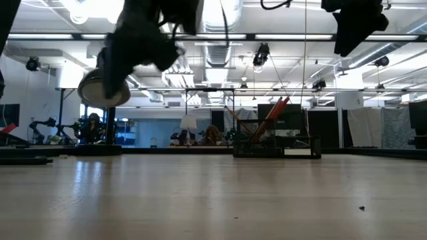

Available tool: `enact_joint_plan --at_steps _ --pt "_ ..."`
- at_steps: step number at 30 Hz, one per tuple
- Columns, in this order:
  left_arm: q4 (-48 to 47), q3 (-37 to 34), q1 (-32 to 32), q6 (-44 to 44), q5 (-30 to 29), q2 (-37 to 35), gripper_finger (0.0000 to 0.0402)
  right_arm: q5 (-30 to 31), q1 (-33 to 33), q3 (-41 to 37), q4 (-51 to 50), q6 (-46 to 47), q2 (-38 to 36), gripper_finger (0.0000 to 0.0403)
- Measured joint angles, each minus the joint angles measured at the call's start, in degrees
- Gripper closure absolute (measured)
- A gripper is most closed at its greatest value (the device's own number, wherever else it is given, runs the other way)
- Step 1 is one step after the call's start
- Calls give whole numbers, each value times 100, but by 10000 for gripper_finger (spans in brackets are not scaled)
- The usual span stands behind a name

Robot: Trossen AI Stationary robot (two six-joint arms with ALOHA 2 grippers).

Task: Pick and place office supplies into organizer
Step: Put the black pen into the desk organizer

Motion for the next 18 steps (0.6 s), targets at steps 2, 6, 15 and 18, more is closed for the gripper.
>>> enact_joint_plan --at_steps 2,6,15,18 --pt "-213 -216 -47 -29 660 0 242 -1 0 0 53 -18 0 262" --pt "-310 -694 -325 96 980 0 242 -4 2 0 44 -18 0 264" --pt "-36 -1813 -875 667 -109 0 242 -109 2 -2 21 -19 0 270" --pt "437 -2189 -855 734 -271 0 242 -110 2 -2 20 -27 0 267"
